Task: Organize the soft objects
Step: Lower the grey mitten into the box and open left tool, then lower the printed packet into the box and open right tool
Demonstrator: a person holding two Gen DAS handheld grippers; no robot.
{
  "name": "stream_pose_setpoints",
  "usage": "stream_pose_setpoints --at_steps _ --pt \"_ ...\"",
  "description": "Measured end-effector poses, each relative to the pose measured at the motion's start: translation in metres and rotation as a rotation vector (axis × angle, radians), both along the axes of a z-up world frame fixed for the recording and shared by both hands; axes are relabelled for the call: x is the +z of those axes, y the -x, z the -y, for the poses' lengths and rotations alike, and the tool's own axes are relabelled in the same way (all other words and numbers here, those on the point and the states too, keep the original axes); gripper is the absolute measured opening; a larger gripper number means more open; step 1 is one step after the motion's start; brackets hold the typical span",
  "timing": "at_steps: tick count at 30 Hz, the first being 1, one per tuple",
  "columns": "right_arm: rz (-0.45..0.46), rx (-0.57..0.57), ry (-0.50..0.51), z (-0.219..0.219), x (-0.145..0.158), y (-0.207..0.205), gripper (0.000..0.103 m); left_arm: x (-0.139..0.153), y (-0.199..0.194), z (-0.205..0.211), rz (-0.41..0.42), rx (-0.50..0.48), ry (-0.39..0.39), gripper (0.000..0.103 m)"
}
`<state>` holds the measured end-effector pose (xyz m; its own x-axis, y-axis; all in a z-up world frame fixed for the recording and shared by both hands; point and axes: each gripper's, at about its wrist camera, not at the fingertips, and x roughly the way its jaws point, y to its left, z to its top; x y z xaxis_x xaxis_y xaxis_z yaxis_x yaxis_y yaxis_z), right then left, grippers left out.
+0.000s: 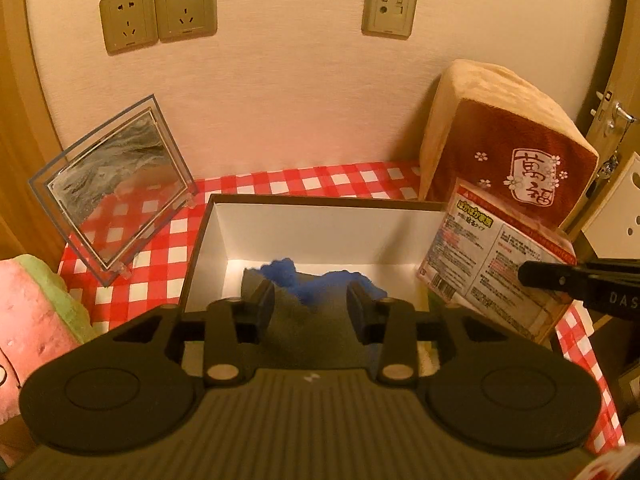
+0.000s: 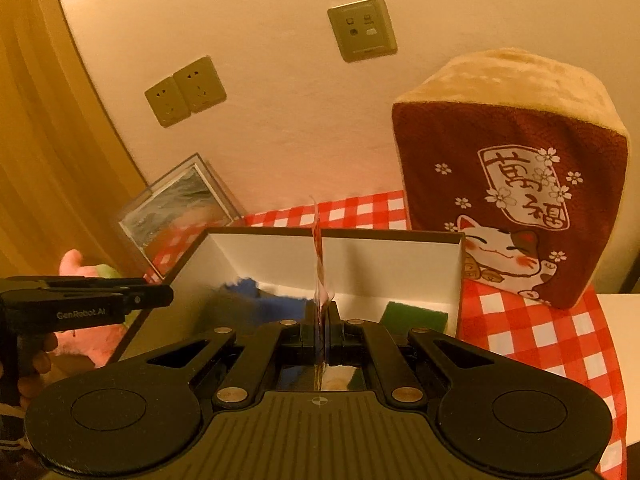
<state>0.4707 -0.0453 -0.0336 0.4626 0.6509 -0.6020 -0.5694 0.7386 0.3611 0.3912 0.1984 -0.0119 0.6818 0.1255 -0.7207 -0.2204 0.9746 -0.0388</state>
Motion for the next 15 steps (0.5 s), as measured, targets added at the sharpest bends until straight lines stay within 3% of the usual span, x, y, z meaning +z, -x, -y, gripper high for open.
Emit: stream_pose_setpoints --at_steps 9,13,15 --pt "-0.023 -0.02 -0.023 -0.0042 -0.0062 -0.0061 0.002 -0.0091 0.0029 -0.0031 -0.035 0.004 0.004 0.037" --pt "-0.029 -0.002 -0.155 -0.0015 -0.0053 -0.0089 0.003 -0.01 0.0063 -0.0051 -0.038 0.009 0.008 0.037" --pt "-0.037 0.022 -0.192 -0.0041 -0.0048 -0.0104 0.016 -0.0105 0.0082 -0.006 -0.042 0.012 0.008 0.037"
